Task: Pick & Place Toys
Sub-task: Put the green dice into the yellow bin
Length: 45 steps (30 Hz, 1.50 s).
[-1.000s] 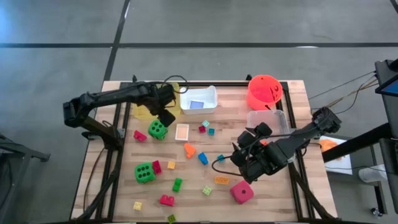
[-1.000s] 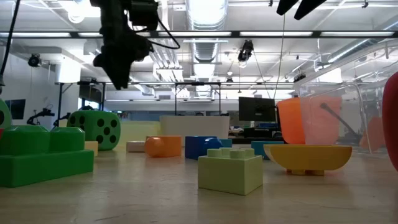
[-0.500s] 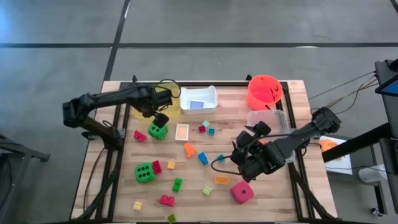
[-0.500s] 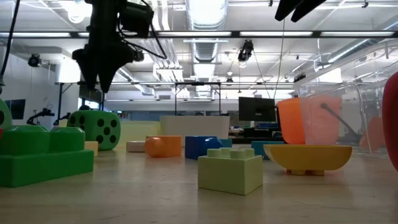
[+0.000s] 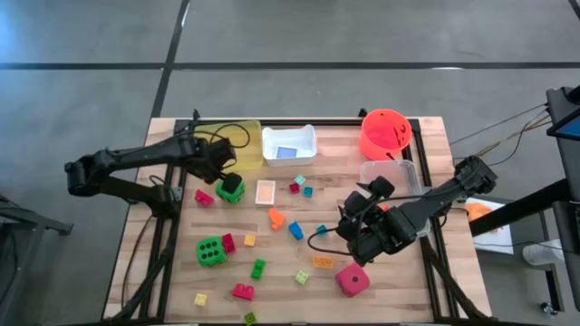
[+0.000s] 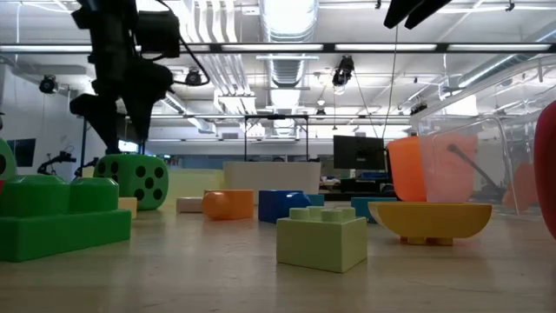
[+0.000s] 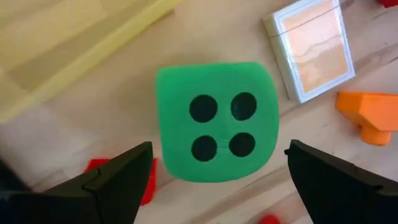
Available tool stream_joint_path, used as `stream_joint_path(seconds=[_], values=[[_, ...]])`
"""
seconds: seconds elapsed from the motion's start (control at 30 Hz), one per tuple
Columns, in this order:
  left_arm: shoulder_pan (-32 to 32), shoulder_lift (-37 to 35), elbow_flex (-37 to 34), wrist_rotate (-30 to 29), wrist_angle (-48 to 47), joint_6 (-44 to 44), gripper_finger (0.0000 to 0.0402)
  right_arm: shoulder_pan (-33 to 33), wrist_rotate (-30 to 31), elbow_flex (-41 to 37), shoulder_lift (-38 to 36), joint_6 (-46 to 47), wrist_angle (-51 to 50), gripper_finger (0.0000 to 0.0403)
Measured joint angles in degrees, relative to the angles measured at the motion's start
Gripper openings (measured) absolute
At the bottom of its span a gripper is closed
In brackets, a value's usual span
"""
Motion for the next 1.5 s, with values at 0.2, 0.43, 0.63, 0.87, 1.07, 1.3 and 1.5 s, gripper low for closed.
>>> stream_joint_path(seconds=[0.2,0.43,0.63,0.87,1.07,1.3,1.5], values=[[1.4,-0.8,-4.0,1.9,4.5,-0.1,0.0362,0.0,0.1,0.0,0.0,0.0,0.2,0.0389],[3.8,-0.8,-4.6,3.4,7.2,2.5,0.0362,0.0,0.1,0.0,0.0,0.1,0.4,0.0389],[5.6,-0.8,-4.9,4.4,7.5,3.8,0.0362,0.0,0.0,0.0,0.0,-0.4,0.6,0.0389],[8.3,-0.8,-7.6,6.5,9.8,4.0,0.0361,0.0,0.0,0.0,0.0,-1.6,1.1,0.0389],[9.2,-0.8,-10.0,12.0,16.5,4.5,0.0361,0.0,0.0,0.0,0.0,-2.0,1.5,0.0389],[9.3,-0.9,-13.3,15.4,20.4,3.8,0.0361,0.0,0.0,0.0,0.0,-2.1,1.7,0.0389],[9.3,-0.8,-14.3,17.9,23.1,3.9,0.0361,0.0,0.0,0.0,0.0,-2.1,1.9,0.0389]])
